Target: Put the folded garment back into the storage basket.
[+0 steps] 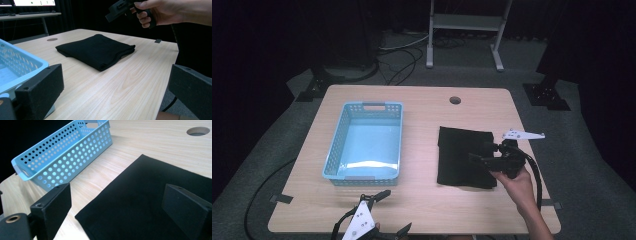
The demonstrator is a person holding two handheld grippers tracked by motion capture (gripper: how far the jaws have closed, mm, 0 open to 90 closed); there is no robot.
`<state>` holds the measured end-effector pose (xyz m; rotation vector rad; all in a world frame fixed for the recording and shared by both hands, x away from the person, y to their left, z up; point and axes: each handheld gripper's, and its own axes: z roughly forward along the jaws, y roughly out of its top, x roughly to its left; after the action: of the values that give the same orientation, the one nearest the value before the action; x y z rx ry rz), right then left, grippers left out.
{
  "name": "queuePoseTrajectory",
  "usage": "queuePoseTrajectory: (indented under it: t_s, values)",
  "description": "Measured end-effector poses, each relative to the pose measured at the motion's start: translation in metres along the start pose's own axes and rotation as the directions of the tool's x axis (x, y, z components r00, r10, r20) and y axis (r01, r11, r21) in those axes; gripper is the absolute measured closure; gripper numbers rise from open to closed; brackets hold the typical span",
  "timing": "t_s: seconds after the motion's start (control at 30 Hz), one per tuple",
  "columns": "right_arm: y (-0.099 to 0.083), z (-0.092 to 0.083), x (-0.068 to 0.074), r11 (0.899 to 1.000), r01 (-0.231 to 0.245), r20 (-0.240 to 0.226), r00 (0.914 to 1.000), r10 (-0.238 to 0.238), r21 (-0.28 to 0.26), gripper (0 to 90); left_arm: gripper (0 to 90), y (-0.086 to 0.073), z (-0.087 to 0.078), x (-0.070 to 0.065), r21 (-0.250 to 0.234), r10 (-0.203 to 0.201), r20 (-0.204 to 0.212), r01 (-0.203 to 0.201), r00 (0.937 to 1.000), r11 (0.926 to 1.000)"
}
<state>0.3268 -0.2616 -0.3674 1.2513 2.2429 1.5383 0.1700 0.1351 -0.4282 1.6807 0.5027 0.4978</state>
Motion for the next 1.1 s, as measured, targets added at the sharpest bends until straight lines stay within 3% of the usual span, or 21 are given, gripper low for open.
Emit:
queuePoseTrajectory:
  t_s: [1.1]
  values:
    - [0.025,0.03,-0.014,0.994,-0.012,0.039,0.9992,0.008,0.106,8.5,0.0,-0.001,-0.001,0.003,-0.001,-0.011,-0.003,0.011,0.9999,0.9999]
